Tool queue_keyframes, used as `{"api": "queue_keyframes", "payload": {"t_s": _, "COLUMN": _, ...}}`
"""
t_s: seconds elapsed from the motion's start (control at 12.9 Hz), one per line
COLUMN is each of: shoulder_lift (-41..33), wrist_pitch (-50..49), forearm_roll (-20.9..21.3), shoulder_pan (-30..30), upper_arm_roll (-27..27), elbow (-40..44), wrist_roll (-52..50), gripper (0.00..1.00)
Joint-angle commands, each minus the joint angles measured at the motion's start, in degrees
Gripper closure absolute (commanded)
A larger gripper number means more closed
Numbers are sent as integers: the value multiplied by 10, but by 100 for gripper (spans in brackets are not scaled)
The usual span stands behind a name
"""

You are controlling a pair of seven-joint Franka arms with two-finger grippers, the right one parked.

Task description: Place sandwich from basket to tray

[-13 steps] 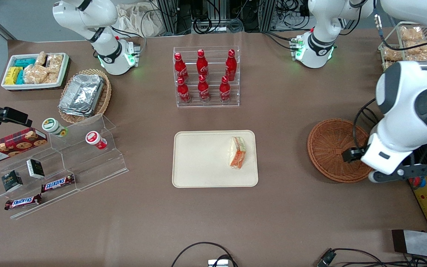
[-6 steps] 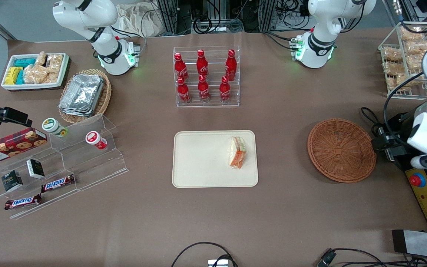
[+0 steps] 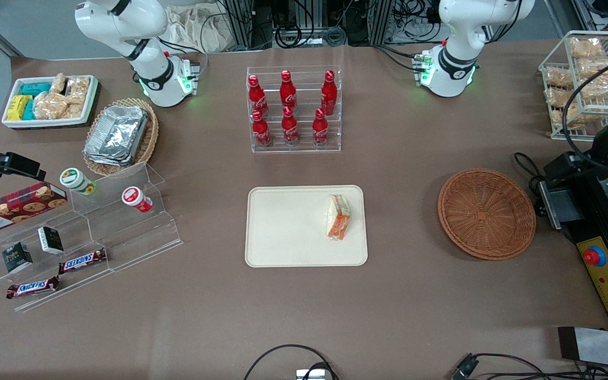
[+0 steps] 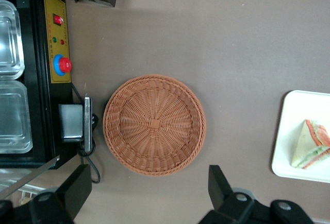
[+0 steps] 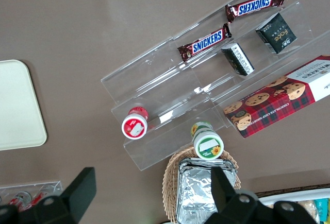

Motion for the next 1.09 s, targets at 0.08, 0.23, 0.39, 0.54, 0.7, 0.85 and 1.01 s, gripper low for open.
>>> {"api": "queue_keyframes", "payload": {"t_s": 0.08, "shoulder_lift": -48, "wrist_pitch": -8, "forearm_roll": -12, "shoulder_pan": 12, "upper_arm_roll": -16, "elbow": -39, "wrist_roll": 8, "gripper": 0}}
{"api": "queue_keyframes", "payload": {"t_s": 0.23, "shoulder_lift": -58, "wrist_pitch": -14, "forearm_roll": -40, "shoulder_pan": 13, "upper_arm_roll": -22, "elbow": -41, "wrist_roll": 4, "gripper": 0}}
{"api": "queue_keyframes", "payload": {"t_s": 0.39, "shoulder_lift": -64, "wrist_pitch": -31, "forearm_roll": -47, "shoulder_pan": 14, "upper_arm_roll": -22, "elbow": -50, "wrist_roll": 6, "gripper": 0}}
{"api": "queue_keyframes", "payload": {"t_s": 0.54, "shoulder_lift": -75, "wrist_pitch": -32, "forearm_roll": -52, "shoulder_pan": 14, "upper_arm_roll": -22, "elbow": -75, "wrist_roll": 3, "gripper": 0}}
{"api": "queue_keyframes", "payload": {"t_s": 0.7, "shoulder_lift": -82, "wrist_pitch": -38, "forearm_roll": -61, "shoulder_pan": 14, "upper_arm_roll": -21, "elbow": -90, "wrist_roll": 2, "gripper": 0}}
{"api": "queue_keyframes", "payload": {"t_s": 0.85, "shoulder_lift": -80, "wrist_pitch": -50, "forearm_roll": -62, "shoulder_pan": 14, "upper_arm_roll": -20, "elbow": -94, "wrist_roll": 2, "gripper": 0}}
{"api": "queue_keyframes", "payload": {"t_s": 1.01, "shoulder_lift": -78, "wrist_pitch": -55, "forearm_roll": -62, "shoulder_pan": 13, "upper_arm_roll": -20, "elbow": -100, "wrist_roll": 2, "gripper": 0}}
